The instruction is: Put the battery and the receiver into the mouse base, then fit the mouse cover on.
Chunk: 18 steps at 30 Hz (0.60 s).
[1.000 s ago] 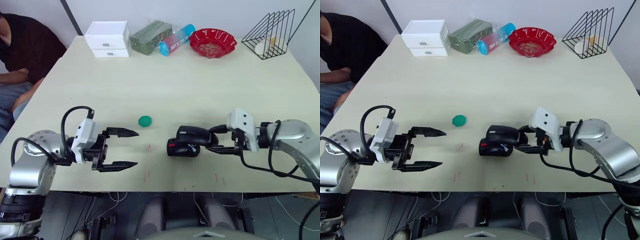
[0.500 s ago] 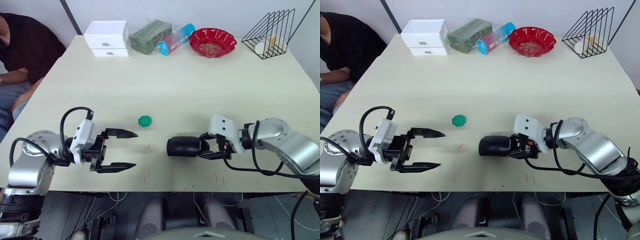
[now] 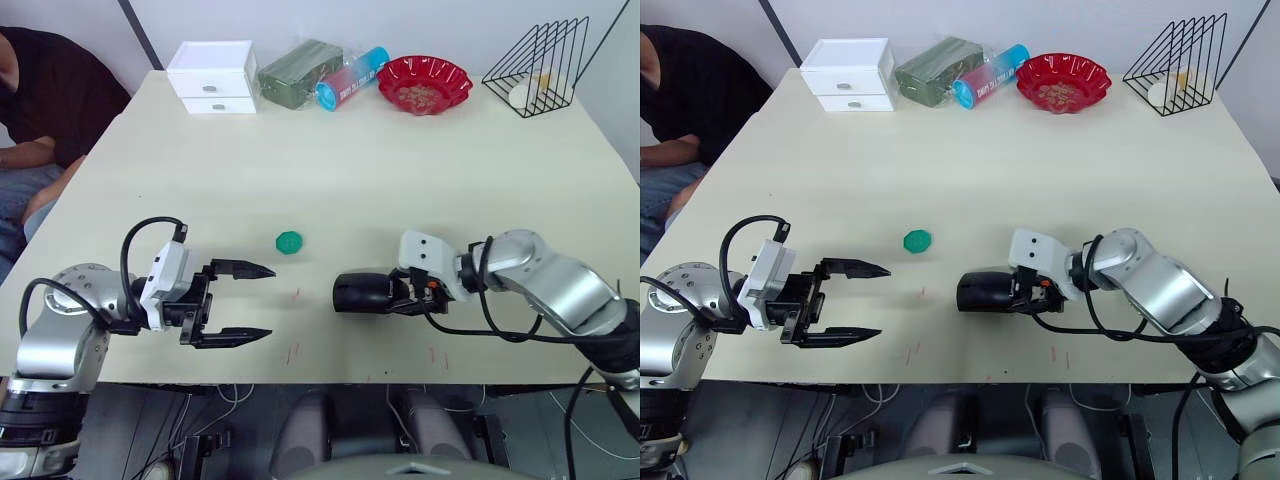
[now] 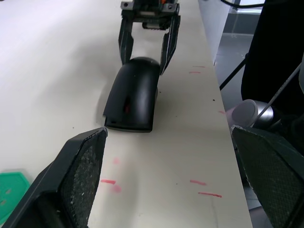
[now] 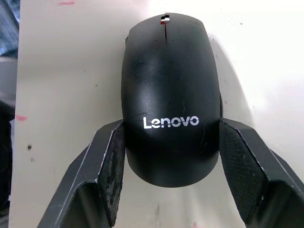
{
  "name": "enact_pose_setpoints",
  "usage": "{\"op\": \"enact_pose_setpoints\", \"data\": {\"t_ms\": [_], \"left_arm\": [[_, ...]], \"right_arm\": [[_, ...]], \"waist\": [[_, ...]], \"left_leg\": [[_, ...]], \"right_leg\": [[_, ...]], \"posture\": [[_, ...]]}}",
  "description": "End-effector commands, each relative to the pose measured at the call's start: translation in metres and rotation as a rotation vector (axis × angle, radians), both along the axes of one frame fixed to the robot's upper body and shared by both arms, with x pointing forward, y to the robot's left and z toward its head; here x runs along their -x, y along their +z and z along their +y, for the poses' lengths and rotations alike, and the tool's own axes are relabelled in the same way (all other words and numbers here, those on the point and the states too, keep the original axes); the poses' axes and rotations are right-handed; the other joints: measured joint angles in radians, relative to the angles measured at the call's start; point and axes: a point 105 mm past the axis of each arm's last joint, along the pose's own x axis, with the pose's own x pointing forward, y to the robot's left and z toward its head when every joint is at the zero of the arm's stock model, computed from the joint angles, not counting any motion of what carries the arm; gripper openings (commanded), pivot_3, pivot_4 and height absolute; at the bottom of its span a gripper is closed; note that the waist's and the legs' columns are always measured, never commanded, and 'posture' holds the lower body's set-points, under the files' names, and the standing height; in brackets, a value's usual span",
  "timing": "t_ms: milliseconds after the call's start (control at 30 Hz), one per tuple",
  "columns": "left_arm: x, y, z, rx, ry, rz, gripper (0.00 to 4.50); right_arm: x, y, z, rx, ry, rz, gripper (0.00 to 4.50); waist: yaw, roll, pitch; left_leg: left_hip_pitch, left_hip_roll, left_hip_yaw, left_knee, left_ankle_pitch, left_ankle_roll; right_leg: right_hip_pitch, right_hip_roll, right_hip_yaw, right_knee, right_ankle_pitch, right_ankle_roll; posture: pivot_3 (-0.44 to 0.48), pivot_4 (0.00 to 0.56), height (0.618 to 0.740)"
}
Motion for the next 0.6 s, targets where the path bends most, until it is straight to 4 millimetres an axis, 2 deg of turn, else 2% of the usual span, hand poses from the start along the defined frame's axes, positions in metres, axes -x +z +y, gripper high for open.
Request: {"op": "enact_pose_setpoints", "data": {"t_ms": [33, 600], "left_arm": [[0.0014, 0.006, -0.0021, -0.012, -0.016, -0.036, 4.5], [0.002, 0.0033, -0.0017, -0.014, -0.015, -0.033, 4.5]], "right_arm": [[-0.002, 0.0057, 0.0022, 0.016, 0.004, -0.024, 2.62], [-0.0024, -0.0033, -0.0005, 0.079, 0.001, -0.018, 2.62]], "waist": [[0.0, 0.0, 0.0], [0.0, 0.0, 0.0]], "left_leg": [[0.0, 0.0, 0.0, 0.0, 0.0, 0.0], [-0.001, 0.0, 0.0, 0.0, 0.0, 0.0]], "right_leg": [[0.0, 0.0, 0.0, 0.0, 0.0, 0.0], [-0.001, 0.0, 0.0, 0.0, 0.0, 0.0]], "posture": [[0.0, 0.15, 0.74], [0.0, 0.15, 0.74]]}}
